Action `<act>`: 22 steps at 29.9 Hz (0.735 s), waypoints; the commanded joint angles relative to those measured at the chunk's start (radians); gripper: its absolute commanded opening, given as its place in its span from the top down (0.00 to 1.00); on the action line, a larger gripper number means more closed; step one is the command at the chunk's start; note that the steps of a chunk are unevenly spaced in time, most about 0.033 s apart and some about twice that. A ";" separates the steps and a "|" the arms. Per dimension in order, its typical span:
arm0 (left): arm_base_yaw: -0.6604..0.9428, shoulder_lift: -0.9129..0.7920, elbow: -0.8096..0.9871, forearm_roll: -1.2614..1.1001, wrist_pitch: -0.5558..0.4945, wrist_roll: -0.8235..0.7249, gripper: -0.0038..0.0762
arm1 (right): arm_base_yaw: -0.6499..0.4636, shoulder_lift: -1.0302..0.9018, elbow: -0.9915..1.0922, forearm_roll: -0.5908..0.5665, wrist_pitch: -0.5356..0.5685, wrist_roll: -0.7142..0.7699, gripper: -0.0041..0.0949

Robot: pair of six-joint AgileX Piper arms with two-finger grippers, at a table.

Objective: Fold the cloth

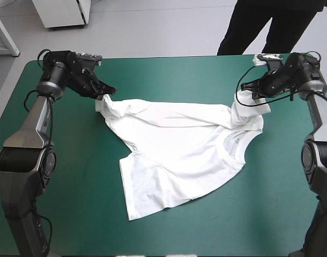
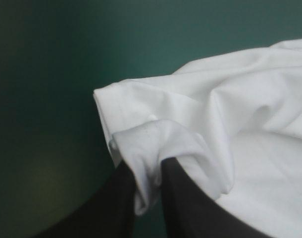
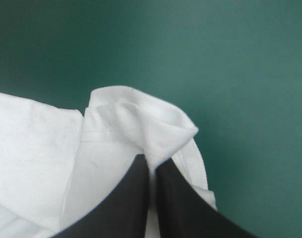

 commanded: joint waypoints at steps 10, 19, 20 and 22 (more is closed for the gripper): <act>0.078 -0.155 -0.055 -0.196 0.064 0.026 0.31 | -0.127 -0.068 -0.030 0.286 0.108 -0.110 0.34; -0.027 -0.424 0.055 -0.111 0.068 0.005 0.31 | -0.214 -0.244 0.028 0.330 0.163 -0.108 0.35; -0.051 -0.456 0.103 -0.093 0.068 0.001 0.31 | -0.214 -0.277 0.052 0.319 0.155 -0.108 0.35; -0.102 -0.509 0.200 -0.064 0.068 -0.012 0.31 | -0.214 -0.345 0.114 0.290 0.147 -0.108 0.36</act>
